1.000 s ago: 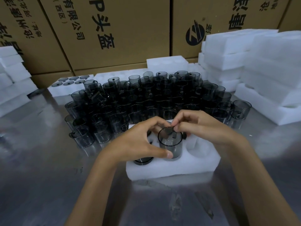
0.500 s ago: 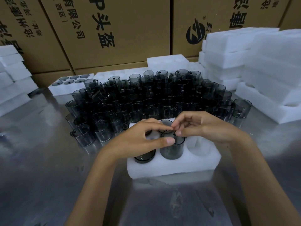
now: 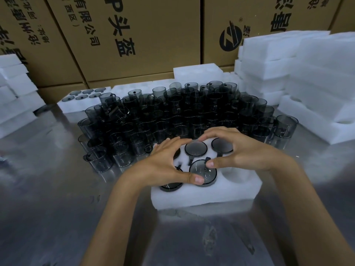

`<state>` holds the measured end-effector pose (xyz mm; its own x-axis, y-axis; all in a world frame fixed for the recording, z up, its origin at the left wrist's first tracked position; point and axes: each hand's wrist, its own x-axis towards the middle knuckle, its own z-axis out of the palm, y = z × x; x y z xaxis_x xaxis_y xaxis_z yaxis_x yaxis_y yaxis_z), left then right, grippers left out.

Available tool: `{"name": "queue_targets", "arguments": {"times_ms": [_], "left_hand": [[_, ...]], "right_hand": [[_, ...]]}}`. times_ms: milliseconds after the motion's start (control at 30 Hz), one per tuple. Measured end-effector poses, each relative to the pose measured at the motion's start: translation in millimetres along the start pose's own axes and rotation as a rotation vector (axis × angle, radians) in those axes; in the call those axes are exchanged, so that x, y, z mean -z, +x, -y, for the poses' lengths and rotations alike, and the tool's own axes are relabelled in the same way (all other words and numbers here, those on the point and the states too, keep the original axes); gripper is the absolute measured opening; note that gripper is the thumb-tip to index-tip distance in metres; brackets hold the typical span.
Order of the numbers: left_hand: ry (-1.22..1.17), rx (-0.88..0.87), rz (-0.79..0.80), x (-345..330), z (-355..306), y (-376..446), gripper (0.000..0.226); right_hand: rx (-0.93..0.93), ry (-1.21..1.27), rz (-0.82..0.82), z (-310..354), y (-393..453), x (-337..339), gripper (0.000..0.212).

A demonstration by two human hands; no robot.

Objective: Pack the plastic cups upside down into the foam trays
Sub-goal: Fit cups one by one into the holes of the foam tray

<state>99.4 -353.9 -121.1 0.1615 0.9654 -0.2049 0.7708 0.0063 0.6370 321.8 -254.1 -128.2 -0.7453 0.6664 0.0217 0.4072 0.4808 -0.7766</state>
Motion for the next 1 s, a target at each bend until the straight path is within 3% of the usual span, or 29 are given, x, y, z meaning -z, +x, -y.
{"name": "queue_targets", "arguments": {"times_ms": [67,133,233,467,600,667,733,767,867,1000], "left_hand": [[0.026,0.018,-0.011,-2,2,2,0.089],[0.082,0.057,-0.023,-4,2,5,0.113],[0.098,0.094,-0.021,-6,0,5,0.124],[0.098,0.116,-0.031,-6,-1,7,0.119],[0.104,0.063,-0.075,-6,5,7,0.115],[0.065,0.073,-0.148,-4,9,7,0.112],[0.013,0.096,-0.243,-3,12,8,0.111],[-0.001,0.098,-0.278,-3,14,9,0.11],[0.037,0.069,-0.34,-6,14,11,0.097],[0.241,-0.009,-0.415,-13,12,15,0.07]], "right_hand": [[-0.086,0.003,0.002,-2,0,1,0.078],[-0.179,0.015,0.041,-3,0,1,0.098],[-0.247,-0.01,0.071,-4,2,0,0.11],[-0.302,0.008,0.057,-3,6,-1,0.107],[-0.242,0.048,0.024,-6,2,-2,0.082],[-0.146,0.281,-0.168,-9,3,-5,0.049],[-0.107,0.463,-0.528,-17,8,-5,0.016],[-0.116,0.416,-0.711,-23,11,-1,0.01],[-0.202,0.1,-1.042,-43,12,11,0.022],[-0.282,-0.003,-1.071,-61,12,11,0.046]]}}
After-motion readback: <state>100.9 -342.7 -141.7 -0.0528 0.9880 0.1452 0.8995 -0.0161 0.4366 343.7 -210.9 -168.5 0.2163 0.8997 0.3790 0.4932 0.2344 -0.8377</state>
